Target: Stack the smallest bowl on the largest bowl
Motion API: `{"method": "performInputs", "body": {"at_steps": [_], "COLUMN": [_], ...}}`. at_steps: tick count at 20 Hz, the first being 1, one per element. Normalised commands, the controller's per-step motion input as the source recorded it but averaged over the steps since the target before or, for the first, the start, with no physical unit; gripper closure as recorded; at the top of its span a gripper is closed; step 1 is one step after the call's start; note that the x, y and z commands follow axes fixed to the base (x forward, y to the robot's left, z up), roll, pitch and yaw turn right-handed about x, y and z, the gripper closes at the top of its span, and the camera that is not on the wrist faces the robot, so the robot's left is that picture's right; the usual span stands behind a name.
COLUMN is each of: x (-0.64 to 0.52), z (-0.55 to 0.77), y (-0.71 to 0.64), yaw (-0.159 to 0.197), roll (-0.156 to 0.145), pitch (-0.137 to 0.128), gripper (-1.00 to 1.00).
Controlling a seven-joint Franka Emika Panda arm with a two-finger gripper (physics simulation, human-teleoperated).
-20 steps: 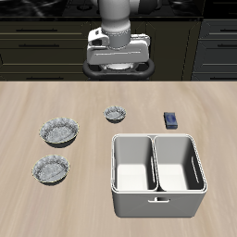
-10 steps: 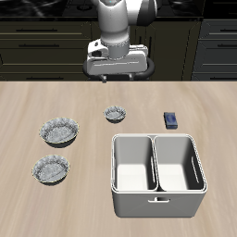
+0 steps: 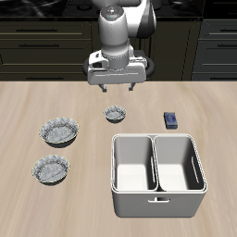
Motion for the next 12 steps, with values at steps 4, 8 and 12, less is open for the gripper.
{"method": "performInputs", "body": {"at_steps": [4,8,12], "x": [-0.01,-0.01,-0.03], "z": [-0.28,-0.31,-0.19], "y": [0.06,0.14,0.09], "yaw": [0.040,0.009,-0.002], "roll": [-0.024,0.018,0.011], "pitch": [-0.033,0.031,0.034], "gripper": [-1.00,-1.00,-1.00]}}
